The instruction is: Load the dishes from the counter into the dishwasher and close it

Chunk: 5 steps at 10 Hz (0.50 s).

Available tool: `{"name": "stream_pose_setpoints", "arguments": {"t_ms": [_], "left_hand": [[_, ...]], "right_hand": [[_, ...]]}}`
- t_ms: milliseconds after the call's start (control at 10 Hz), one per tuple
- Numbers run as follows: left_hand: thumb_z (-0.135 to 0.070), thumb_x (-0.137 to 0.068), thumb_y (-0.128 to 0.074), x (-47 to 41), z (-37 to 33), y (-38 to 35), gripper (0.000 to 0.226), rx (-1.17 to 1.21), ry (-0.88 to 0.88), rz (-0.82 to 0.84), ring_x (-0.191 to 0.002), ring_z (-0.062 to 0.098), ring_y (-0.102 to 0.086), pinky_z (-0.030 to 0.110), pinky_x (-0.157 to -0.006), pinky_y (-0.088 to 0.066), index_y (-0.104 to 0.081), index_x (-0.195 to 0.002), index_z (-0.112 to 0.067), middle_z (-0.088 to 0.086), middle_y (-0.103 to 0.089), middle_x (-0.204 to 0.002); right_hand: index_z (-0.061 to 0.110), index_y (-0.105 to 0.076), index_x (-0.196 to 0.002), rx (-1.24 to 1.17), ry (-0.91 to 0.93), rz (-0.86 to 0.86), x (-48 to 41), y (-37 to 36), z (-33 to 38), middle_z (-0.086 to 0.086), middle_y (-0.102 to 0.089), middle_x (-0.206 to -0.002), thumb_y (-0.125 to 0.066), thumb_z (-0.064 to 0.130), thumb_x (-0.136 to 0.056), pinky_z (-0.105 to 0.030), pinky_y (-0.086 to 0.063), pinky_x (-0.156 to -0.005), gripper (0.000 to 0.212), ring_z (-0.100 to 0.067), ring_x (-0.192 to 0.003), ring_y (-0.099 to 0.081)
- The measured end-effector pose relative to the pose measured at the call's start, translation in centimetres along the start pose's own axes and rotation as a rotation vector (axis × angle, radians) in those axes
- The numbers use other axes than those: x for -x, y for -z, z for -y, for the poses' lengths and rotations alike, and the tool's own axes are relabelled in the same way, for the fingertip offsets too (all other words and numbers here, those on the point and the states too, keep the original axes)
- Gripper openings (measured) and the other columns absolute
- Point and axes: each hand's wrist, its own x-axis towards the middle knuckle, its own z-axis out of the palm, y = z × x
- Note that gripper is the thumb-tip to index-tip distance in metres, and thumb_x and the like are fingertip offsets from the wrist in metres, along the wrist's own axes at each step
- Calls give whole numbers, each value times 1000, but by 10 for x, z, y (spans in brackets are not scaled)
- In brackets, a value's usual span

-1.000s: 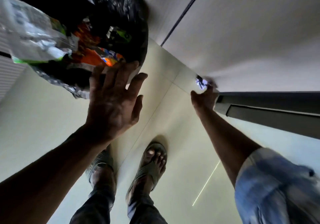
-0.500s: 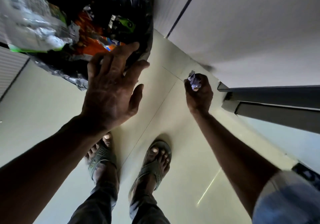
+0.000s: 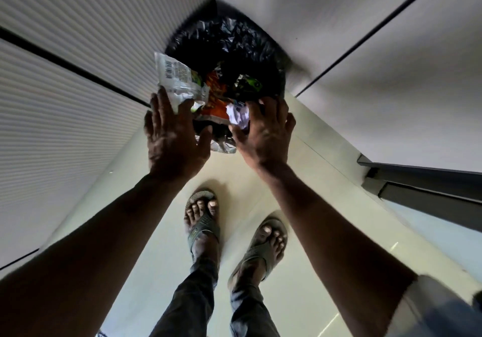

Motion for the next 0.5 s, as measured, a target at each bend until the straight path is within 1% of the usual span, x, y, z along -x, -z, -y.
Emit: {"name": "stream_pose_setpoints", "arguments": {"t_ms": [100,200,300,400,500], "left_hand": [[-56,-91,-45,-17,2,-1,75,-80,-50,134,-157,46,-18,55,-128,-12,-44,-152,-11,30,-21,-167],[-63,-95,-49,-36,-1,-3,78,-123,-144,268,-153,40,-30,55,-127,-15,-38,-154,-14,27,-37,-160],[-66,-97,-48,-41,-3,2,72,-106,-188,434,-149,31,-38,56,-125,-19,-39,-153,-22,13,-48,-156],[-61,-102,-43,-30,-11,43,65,-6,-204,407,-149,27,-39,53,-121,-25,-43,-152,-20,10,-48,-157],[-57,-99,-38,-4,-27,110,69,122,-269,253,-152,29,-38,52,-118,-33,-48,-151,-12,14,-43,-160]], "right_hand": [[24,-54,-131,158,34,94,-15,-3,-6,-9,-41,-149,-59,62,-87,-47,-30,-108,59,-31,-149,-24],[21,-45,-141,138,-17,69,-24,9,-6,-10,-40,-151,-53,63,-90,-48,-36,-108,66,-32,-146,-28],[21,-41,-145,46,-29,74,-15,31,-5,-8,-42,-149,-49,55,-96,-47,-41,-105,59,-30,-138,-35],[21,-40,-148,-83,-17,144,6,76,-3,-9,-43,-148,-57,45,-97,-45,-43,-105,59,-29,-137,-37],[19,-43,-148,-210,-24,137,36,136,11,-11,-47,-144,-61,34,-96,-45,-41,-109,58,-30,-133,-42]]}}
